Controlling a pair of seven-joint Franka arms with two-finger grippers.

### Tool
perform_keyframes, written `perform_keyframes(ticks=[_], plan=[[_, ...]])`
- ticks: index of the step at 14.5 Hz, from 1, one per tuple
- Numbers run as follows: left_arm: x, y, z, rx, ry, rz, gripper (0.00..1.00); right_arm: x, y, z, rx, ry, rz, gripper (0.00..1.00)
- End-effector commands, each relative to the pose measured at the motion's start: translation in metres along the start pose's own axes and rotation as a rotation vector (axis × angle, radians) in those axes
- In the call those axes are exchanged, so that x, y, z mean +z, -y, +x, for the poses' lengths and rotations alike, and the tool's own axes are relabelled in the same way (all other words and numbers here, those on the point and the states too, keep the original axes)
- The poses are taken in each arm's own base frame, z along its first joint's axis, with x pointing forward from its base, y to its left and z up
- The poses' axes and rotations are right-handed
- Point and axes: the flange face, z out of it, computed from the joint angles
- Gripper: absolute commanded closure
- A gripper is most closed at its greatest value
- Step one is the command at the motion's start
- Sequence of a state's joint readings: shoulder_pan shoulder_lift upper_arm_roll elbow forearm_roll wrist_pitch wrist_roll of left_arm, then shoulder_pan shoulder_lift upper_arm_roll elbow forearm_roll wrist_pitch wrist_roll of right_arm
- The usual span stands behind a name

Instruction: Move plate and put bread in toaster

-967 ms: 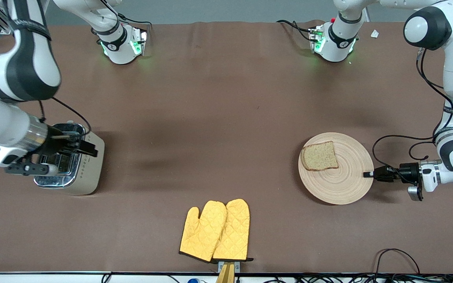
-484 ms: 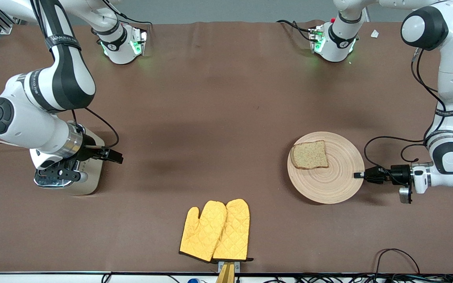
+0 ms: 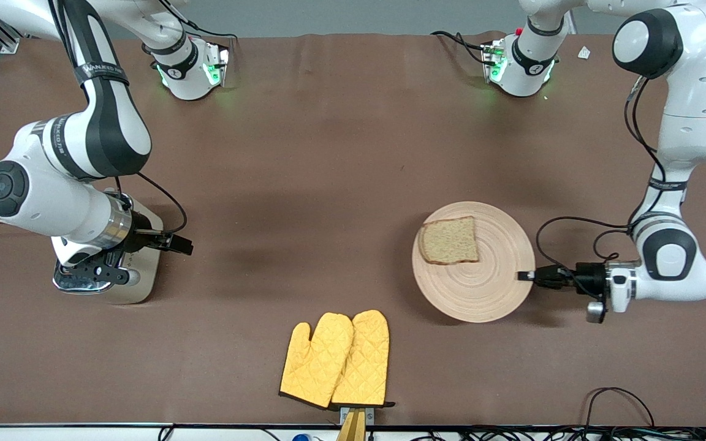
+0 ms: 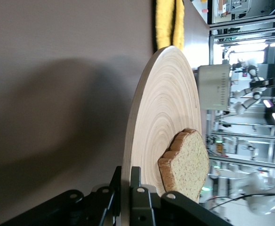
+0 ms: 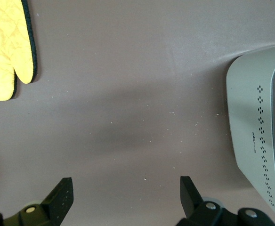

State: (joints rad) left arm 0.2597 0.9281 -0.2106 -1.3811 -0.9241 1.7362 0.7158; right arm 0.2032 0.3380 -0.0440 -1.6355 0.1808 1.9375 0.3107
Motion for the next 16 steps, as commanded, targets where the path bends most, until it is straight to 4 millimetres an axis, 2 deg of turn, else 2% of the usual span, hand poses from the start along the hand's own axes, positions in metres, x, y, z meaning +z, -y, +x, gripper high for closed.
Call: perform_keyframes(ticks=[1, 5, 8, 9, 11, 13, 15, 16], plan=[[0.036, -0.043, 0.025, 0.015, -0.012, 0.021, 1.0, 0.004, -0.002, -0.003, 0.02, 0.012, 0.01, 0.0], [0.106, -0.073, 0.041, 0.075, -0.027, 0.106, 0.99, 0.005, -0.001, -0.002, 0.015, 0.003, 0.011, 0.0], [0.151, -0.088, 0.043, 0.062, -0.059, 0.054, 0.99, 0.013, 0.005, -0.002, 0.006, 0.009, 0.005, 0.0], [0.173, -0.098, 0.045, 0.073, -0.08, 0.062, 0.99, 0.015, 0.01, -0.003, -0.002, 0.006, 0.004, 0.0], [0.208, -0.108, 0.043, 0.064, -0.138, 0.087, 0.99, 0.041, 0.039, -0.012, -0.047, 0.022, -0.015, 0.0], [0.243, -0.118, 0.038, 0.039, -0.194, 0.095, 0.99, 0.069, 0.06, -0.012, -0.039, 0.008, -0.017, 0.0], [0.272, -0.129, 0.032, 0.017, -0.226, 0.087, 0.99, 0.103, 0.077, -0.01, -0.048, 0.004, -0.015, 0.0], [0.287, -0.133, 0.026, -0.002, -0.231, 0.072, 0.98, 0.113, 0.082, -0.011, -0.054, 0.002, -0.015, 0.0]])
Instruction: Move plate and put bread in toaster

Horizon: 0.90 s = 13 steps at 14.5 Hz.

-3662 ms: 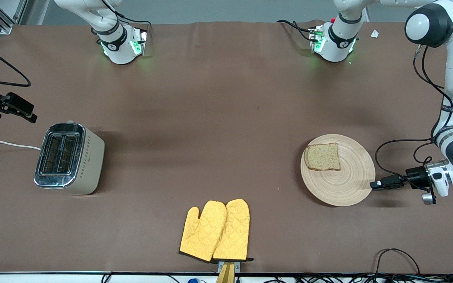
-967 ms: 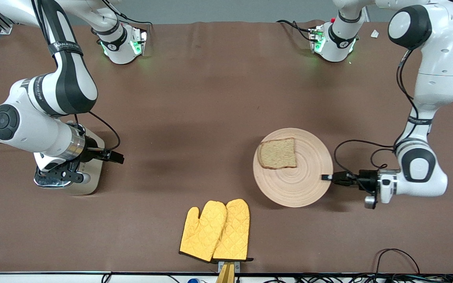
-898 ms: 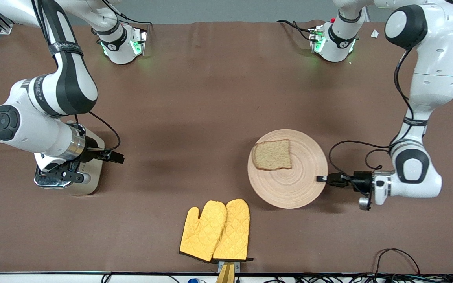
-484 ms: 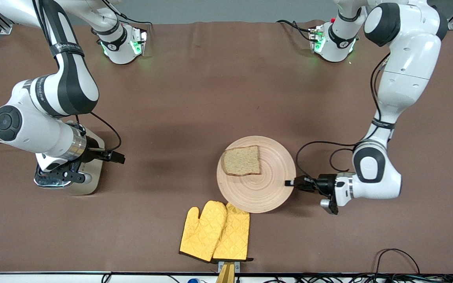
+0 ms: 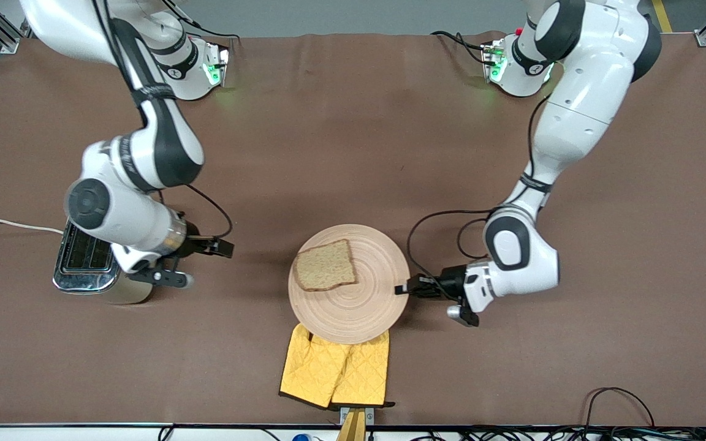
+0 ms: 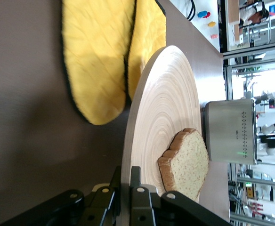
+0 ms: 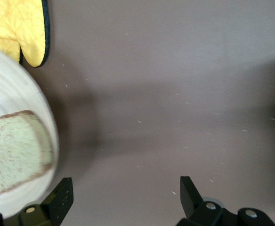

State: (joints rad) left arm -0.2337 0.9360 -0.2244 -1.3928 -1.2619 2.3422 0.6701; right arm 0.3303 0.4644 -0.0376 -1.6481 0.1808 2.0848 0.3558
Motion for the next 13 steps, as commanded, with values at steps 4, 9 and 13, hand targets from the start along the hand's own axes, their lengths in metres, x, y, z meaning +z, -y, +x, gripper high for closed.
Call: perform_keyframes(ticks=[4, 9, 13], plan=[[0.048, -0.011, -0.044, -0.032, -0.036, -0.03, 0.96, 0.067, 0.032, -0.001, -0.009, -0.005, -0.004, 0.0], [0.078, -0.015, -0.075, -0.055, -0.065, -0.072, 0.96, 0.092, 0.05, -0.008, 0.0, 0.012, -0.019, 0.0], [0.087, -0.015, -0.083, -0.067, -0.079, -0.044, 0.94, 0.1, 0.05, -0.013, -0.007, 0.038, -0.034, 0.0]])
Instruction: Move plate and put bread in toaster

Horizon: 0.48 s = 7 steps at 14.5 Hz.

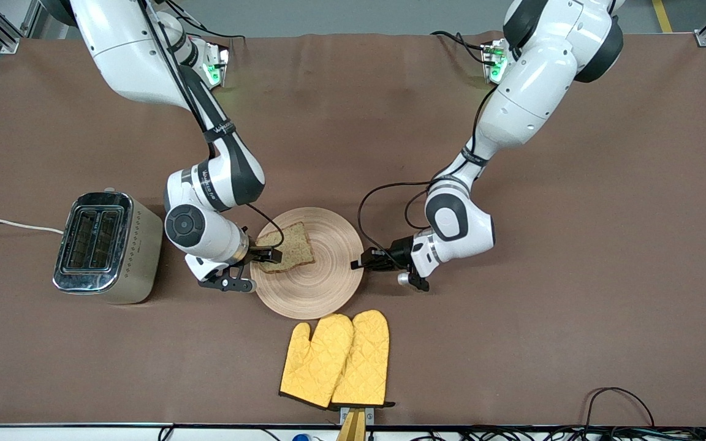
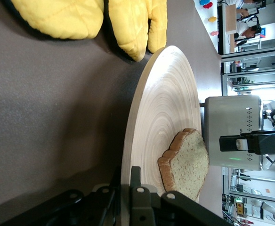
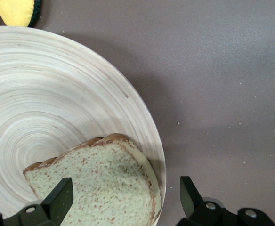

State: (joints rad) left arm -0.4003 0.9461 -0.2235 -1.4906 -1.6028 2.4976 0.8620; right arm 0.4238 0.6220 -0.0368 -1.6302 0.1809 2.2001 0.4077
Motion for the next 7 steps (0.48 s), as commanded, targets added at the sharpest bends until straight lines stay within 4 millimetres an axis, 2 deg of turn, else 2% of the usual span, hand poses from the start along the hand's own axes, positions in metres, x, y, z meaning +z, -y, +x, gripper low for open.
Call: perform_keyframes(ticks=[1, 2, 4, 6, 7], plan=[[-0.003, -0.008, 0.001, -0.011, -0.023, -0.019, 0.86, 0.004, 0.002, -0.002, 0.011, 0.019, -0.003, 0.0], [-0.003, -0.008, 0.001, -0.022, -0.023, -0.019, 0.73, 0.005, 0.0, -0.002, 0.01, 0.031, -0.011, 0.0], [-0.007, -0.01, 0.004, -0.038, -0.045, -0.005, 0.01, 0.008, -0.01, -0.002, 0.017, 0.059, -0.024, 0.02], [-0.014, -0.013, 0.01, -0.087, -0.077, 0.016, 0.0, 0.014, -0.018, -0.006, 0.035, 0.106, -0.045, 0.04], [-0.025, -0.025, 0.017, -0.097, -0.102, 0.024, 0.0, 0.015, -0.018, -0.007, 0.035, 0.117, -0.05, 0.05]])
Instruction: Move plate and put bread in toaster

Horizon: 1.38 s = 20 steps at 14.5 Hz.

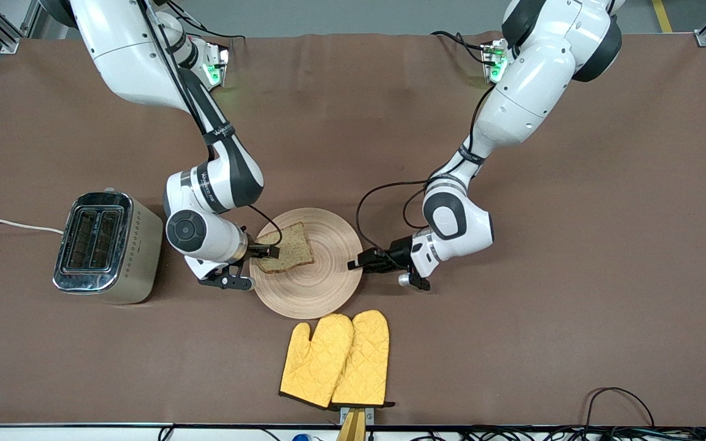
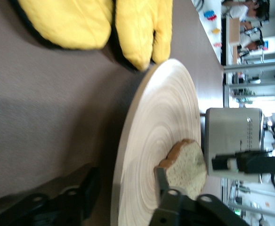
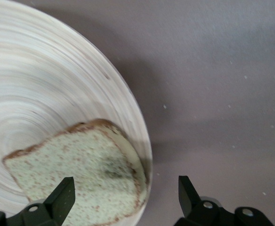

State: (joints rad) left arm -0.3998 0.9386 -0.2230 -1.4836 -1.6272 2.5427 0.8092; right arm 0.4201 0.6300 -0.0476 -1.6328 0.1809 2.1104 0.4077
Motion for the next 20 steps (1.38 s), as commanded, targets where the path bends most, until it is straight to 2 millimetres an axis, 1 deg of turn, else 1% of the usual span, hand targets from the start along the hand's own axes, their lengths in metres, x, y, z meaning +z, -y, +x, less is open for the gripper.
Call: perform_keyframes(ticks=[1, 2, 4, 5, 6, 7, 8, 9, 10, 11, 12, 14, 17, 18, 20], plan=[[-0.029, -0.032, 0.012, -0.04, -0.078, 0.019, 0.0, 0.003, -0.006, -0.001, 0.022, 0.032, -0.005, 0.06], [-0.043, -0.045, 0.018, -0.044, -0.103, 0.02, 0.0, 0.003, -0.007, -0.001, 0.025, 0.032, -0.004, 0.1], [-0.074, -0.069, 0.034, -0.083, -0.148, 0.009, 0.0, 0.004, -0.004, -0.002, 0.023, 0.03, -0.005, 0.21], [-0.089, -0.078, 0.039, -0.101, -0.165, 0.005, 0.0, 0.004, -0.003, -0.002, 0.021, 0.028, -0.004, 0.25], [-0.106, -0.083, 0.047, -0.104, -0.187, 0.002, 0.0, 0.005, -0.002, -0.002, 0.02, 0.027, -0.005, 0.29], [-0.124, -0.086, 0.056, -0.105, -0.212, -0.005, 0.0, 0.005, -0.001, -0.003, 0.017, 0.026, -0.005, 0.32], [-0.136, -0.095, 0.06, -0.099, -0.227, -0.011, 0.0, 0.006, 0.0, -0.003, 0.016, 0.026, -0.005, 0.33], [-0.145, -0.104, 0.061, -0.092, -0.236, -0.017, 0.0, 0.008, 0.001, -0.004, 0.015, 0.029, -0.006, 0.34], [-0.163, -0.108, 0.07, -0.099, -0.264, -0.024, 0.0, 0.009, 0.002, -0.004, 0.014, 0.031, -0.007, 0.35], [-0.175, -0.113, 0.076, -0.095, -0.281, -0.032, 0.0, 0.011, 0.002, -0.005, 0.013, 0.035, -0.009, 0.38], [-0.191, -0.113, 0.087, -0.099, -0.302, -0.045, 0.0, 0.012, 0.005, -0.007, 0.008, 0.039, -0.012, 0.39], [-0.204, -0.119, 0.102, -0.054, -0.308, -0.03, 0.0, 0.015, 0.004, -0.007, 0.011, 0.046, -0.014, 0.41], [-0.243, -0.102, 0.128, 0.053, -0.278, 0.092, 0.0, 0.018, 0.006, -0.009, 0.054, 0.054, -0.015, 0.43], [-0.259, -0.092, 0.137, 0.09, -0.265, 0.131, 0.0, 0.019, 0.008, -0.01, 0.051, 0.056, -0.017, 0.47], [-0.289, -0.081, 0.15, 0.129, -0.237, 0.189, 0.0, 0.018, 0.011, -0.012, 0.047, 0.055, -0.017, 0.54]])
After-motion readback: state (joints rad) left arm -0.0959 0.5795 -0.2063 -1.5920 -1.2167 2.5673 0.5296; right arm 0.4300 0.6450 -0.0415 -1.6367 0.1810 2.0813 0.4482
